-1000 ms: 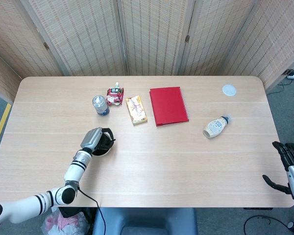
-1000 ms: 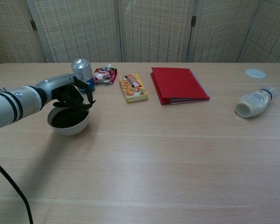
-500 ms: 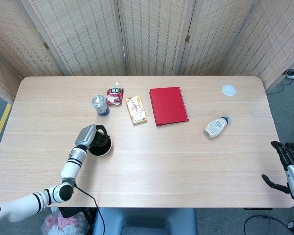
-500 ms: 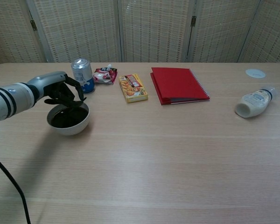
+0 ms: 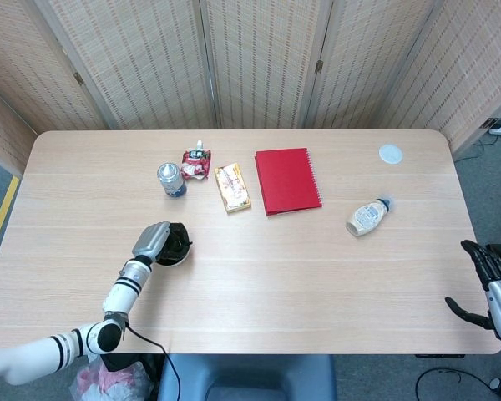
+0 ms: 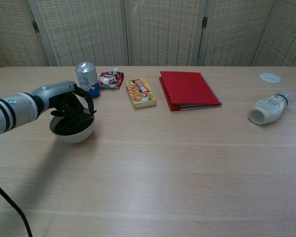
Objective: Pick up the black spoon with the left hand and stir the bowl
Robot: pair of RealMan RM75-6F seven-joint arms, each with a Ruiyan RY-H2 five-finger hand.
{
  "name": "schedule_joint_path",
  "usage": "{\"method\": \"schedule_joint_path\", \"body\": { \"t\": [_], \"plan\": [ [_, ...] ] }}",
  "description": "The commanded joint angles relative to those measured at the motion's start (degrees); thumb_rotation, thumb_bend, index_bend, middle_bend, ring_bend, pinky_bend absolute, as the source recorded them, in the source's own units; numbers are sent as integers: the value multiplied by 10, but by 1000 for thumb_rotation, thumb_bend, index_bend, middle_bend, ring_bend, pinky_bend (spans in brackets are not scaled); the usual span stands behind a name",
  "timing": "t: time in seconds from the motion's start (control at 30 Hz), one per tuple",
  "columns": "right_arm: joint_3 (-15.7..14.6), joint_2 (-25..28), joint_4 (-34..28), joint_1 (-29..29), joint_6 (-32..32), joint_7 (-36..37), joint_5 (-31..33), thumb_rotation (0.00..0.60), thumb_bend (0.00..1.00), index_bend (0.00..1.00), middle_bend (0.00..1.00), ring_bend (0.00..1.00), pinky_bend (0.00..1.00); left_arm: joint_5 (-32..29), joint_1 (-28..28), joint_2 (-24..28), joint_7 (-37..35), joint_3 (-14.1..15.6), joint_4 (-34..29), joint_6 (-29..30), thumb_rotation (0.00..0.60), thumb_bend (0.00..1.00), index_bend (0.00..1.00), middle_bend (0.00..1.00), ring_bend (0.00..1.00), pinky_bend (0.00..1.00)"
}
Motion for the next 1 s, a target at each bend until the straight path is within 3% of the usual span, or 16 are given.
{"method": "schedule_joint_path", "body": {
  "t": [0.03, 0.43, 1.0],
  "plan": [
    [0, 1, 0, -1, 1, 0, 0, 600, 126, 0, 90, 142, 79, -2, -7, -8, 4, -3, 7, -3, 600, 506, 697, 942, 881, 1000],
    [0, 3, -3, -5, 5, -1, 3, 600, 126, 0, 90, 142, 79, -29, -29, -30, 14, -21, 65, -9, 600, 506, 698, 942, 879, 1000],
    [0, 3, -9, 2, -3, -9, -2, 600, 126, 0, 90, 142, 79, 14, 8, 17, -6, 10, -11, 4, 600, 505, 696, 942, 880, 1000]
  ]
}}
